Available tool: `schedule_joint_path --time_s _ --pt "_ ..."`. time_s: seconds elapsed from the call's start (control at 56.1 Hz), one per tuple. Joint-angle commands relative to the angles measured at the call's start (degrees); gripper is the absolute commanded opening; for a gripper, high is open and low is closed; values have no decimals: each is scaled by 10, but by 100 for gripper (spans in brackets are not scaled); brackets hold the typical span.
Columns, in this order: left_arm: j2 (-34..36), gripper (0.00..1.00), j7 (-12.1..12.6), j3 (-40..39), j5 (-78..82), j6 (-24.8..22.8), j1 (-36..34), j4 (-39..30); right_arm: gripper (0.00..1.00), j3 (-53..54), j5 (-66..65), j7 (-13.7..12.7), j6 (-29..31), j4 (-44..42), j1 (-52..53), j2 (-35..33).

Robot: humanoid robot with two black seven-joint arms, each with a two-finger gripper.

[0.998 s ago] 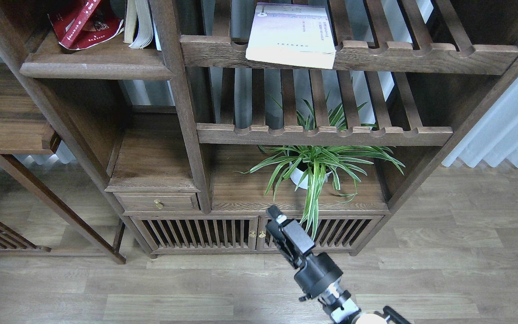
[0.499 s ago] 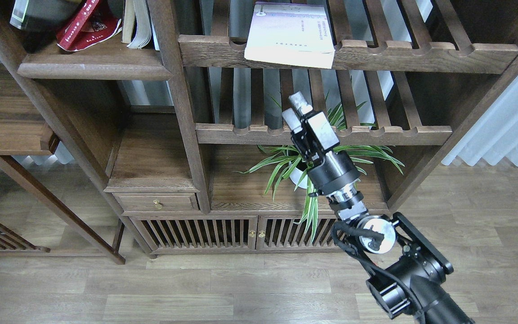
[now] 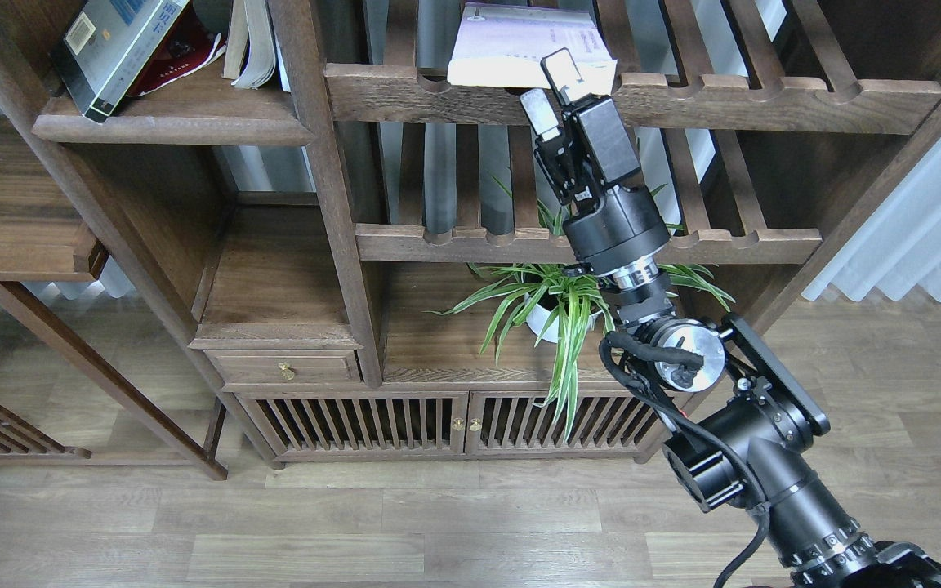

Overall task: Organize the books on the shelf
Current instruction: 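Reach the right gripper up and pull the white book off the upper shelf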

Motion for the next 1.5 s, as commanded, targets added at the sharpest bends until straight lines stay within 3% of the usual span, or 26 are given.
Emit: schedule_joint_path --time_s 0.0,0.428,0.642,0.998,1.212,1.337,1.479 --pt "19 99 -3 -1 -9 0 8 -2 98 -9 0 0 -2 0 -9 0" --pt "24 99 -3 -1 -10 0 24 -11 98 -37 -4 0 -12 0 -14 0" --pt "33 99 -3 -3 -10 0 29 -12 98 -30 -3 1 -55 -1 -13 0" --pt "34 99 -3 -4 -10 0 32 -12 98 -29 -1 26 -114 -1 8 0" --pt "34 99 -3 -5 -10 0 32 -11 96 -29 9 55 -168 -1 32 0" --pt "36 99 -3 -4 -10 0 32 -11 90 -30 16 73 -192 0 40 0" --pt "38 99 -3 -4 -10 0 35 -11 64 -30 17 90 -187 0 43 0"
